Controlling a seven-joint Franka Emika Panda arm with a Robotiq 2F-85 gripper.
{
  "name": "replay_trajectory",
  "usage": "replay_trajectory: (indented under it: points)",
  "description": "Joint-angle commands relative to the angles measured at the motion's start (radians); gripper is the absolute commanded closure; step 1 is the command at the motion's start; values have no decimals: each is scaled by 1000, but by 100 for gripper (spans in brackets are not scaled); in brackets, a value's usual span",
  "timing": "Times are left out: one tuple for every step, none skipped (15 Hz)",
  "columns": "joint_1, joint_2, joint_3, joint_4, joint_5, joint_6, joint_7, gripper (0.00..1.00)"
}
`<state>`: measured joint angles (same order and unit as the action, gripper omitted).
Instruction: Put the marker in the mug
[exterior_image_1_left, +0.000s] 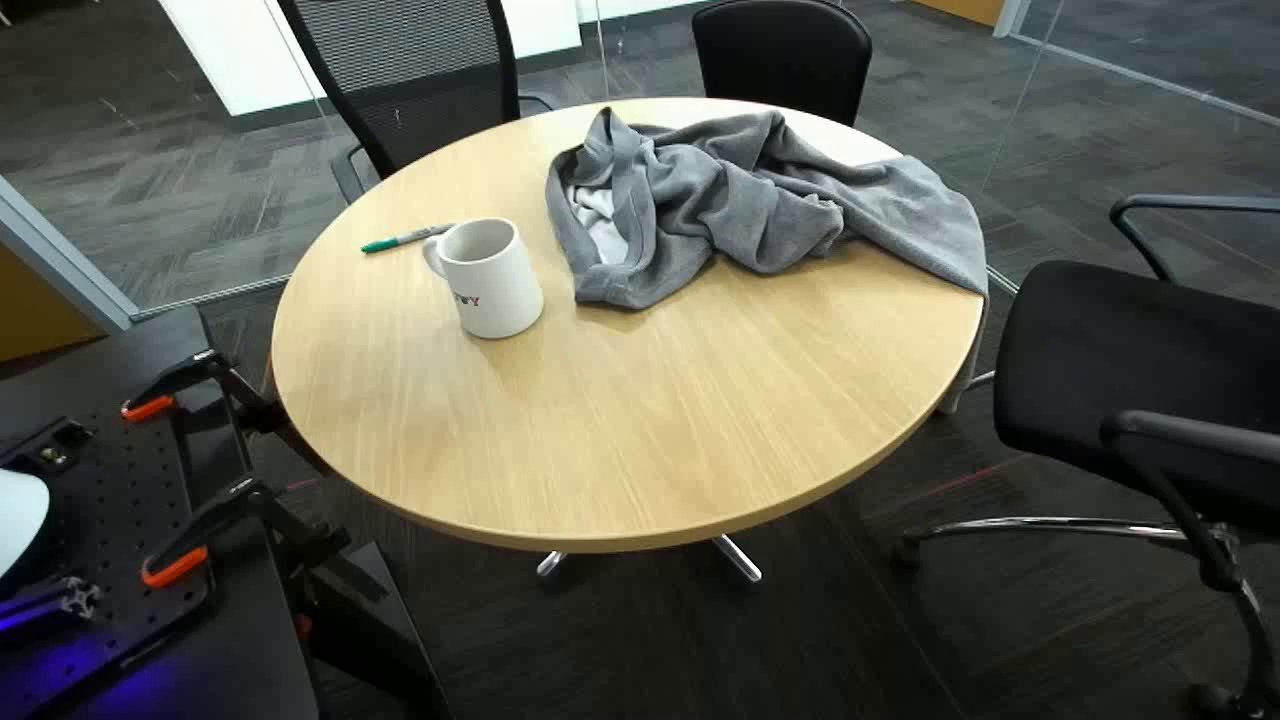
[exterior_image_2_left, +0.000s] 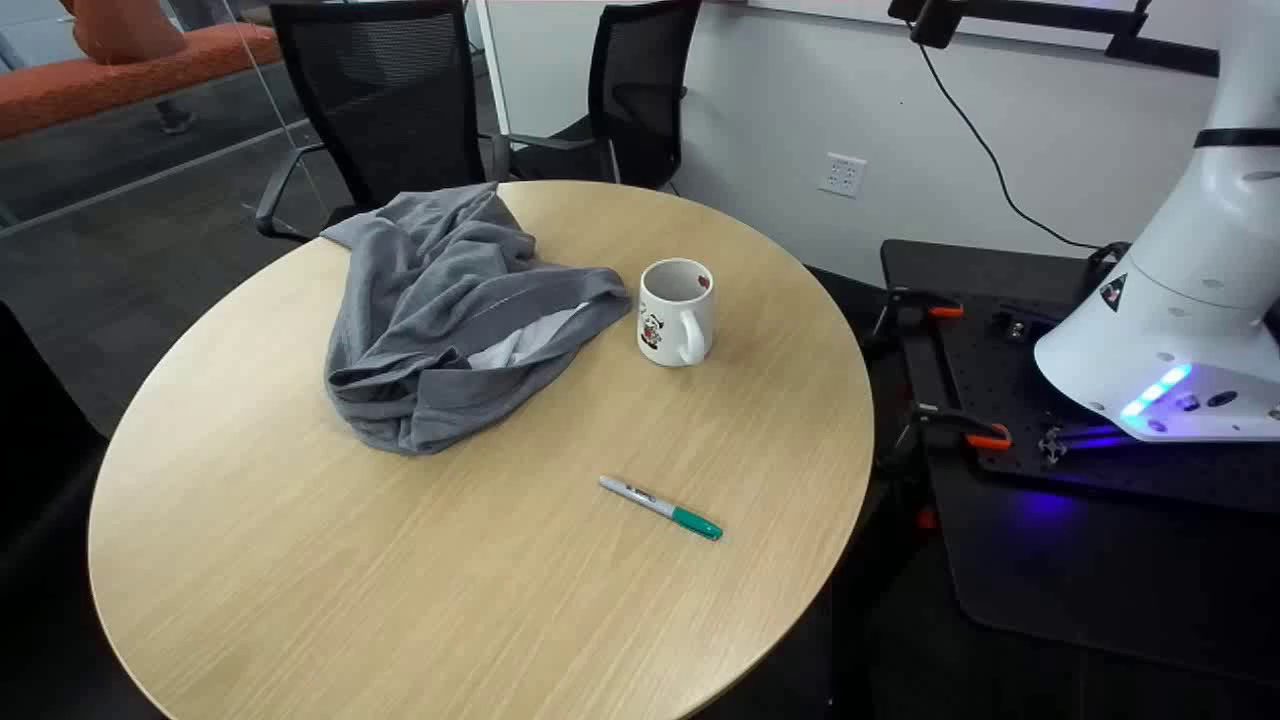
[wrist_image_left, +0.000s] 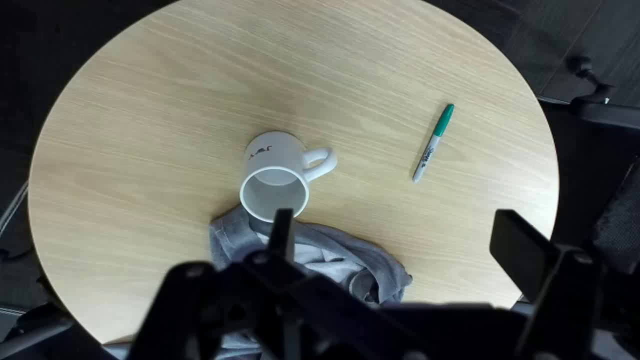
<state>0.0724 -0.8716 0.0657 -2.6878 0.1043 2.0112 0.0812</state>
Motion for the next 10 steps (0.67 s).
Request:
replay_trajectory:
  points:
    - [-3, 0, 2, 3, 2, -3, -2, 0]
    - [-3, 0, 2, 3, 2, -3, -2, 0]
    - [-3, 0, 2, 3, 2, -3, -2, 0]
    - [-3, 0, 2, 3, 2, -3, -2, 0]
    - [-3, 0, 2, 3, 2, -3, -2, 0]
    - [-3, 0, 2, 3, 2, -3, -2, 0]
    - [-1, 15, 2, 10, 5, 2, -3, 0]
    - [2, 35, 14, 17, 5, 17, 4, 0]
    - [3, 50, 25, 24, 7, 26, 16, 0]
    - [3, 74, 44, 33, 3, 42, 30, 0]
